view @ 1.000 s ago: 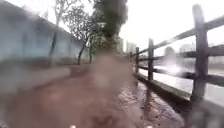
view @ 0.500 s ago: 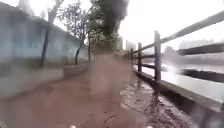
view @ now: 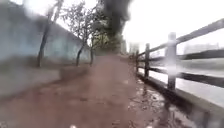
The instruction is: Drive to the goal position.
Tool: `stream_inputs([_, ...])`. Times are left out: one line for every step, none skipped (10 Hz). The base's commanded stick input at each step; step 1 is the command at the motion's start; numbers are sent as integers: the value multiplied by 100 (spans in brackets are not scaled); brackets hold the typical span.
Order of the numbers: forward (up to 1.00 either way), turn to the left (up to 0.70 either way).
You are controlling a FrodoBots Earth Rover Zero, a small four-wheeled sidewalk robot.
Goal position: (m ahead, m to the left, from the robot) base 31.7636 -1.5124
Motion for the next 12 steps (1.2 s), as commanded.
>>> stream_inputs([100, 0])
stream_inputs([100, 0])
stream_inputs([100, 0])
stream_inputs([100, 0])
stream_inputs([100, 0])
stream_inputs([100, 0])
stream_inputs([100, -2])
stream_inputs([100, -37])
stream_inputs([100, -40])
stream_inputs([100, -10])
stream_inputs([100, 0])
stream_inputs([100, 0])
